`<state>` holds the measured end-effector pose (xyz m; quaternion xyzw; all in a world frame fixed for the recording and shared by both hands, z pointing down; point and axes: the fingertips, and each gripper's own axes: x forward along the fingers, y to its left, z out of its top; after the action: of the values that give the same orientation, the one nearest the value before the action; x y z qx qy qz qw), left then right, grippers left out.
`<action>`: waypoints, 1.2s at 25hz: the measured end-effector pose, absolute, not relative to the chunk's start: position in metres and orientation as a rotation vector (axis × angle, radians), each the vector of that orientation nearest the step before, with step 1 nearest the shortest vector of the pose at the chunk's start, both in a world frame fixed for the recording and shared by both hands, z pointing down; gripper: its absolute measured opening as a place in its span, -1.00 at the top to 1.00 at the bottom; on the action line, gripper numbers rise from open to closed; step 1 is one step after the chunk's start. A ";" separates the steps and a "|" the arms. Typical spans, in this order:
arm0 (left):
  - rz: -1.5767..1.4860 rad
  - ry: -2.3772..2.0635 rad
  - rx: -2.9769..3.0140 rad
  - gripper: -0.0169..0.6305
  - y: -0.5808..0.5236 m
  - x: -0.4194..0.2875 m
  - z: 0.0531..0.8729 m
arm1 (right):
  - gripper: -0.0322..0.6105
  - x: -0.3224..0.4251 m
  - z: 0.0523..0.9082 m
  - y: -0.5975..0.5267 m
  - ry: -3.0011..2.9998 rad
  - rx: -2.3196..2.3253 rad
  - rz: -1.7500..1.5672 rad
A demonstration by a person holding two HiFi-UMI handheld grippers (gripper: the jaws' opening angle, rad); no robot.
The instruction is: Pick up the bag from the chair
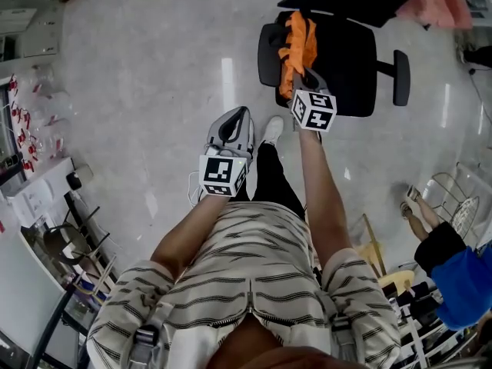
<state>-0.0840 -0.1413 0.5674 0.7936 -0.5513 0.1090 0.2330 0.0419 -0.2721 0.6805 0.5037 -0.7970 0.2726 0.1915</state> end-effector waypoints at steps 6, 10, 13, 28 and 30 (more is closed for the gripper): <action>0.302 -1.503 2.207 0.88 -0.141 -0.073 0.560 | 0.82 0.062 0.663 -0.270 -2.249 1.470 0.760; 0.298 -1.498 2.233 0.88 -0.146 -0.064 0.554 | 0.82 0.074 0.652 -0.271 -2.255 1.498 0.750; 0.292 -1.499 2.244 0.88 -0.147 -0.062 0.549 | 0.82 0.078 0.645 -0.269 -2.261 1.506 0.748; 0.268 -1.477 2.330 0.88 -0.148 -0.047 0.524 | 0.82 0.086 0.600 -0.252 -2.322 1.545 0.714; 0.262 -1.477 2.341 0.88 -0.148 -0.045 0.520 | 0.82 0.089 0.594 -0.249 -2.323 1.562 0.713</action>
<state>-0.0453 -0.1481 0.5202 0.8283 -0.5225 0.0927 0.1795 0.0885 -0.2490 0.5944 0.5364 -0.7978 0.2448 0.1259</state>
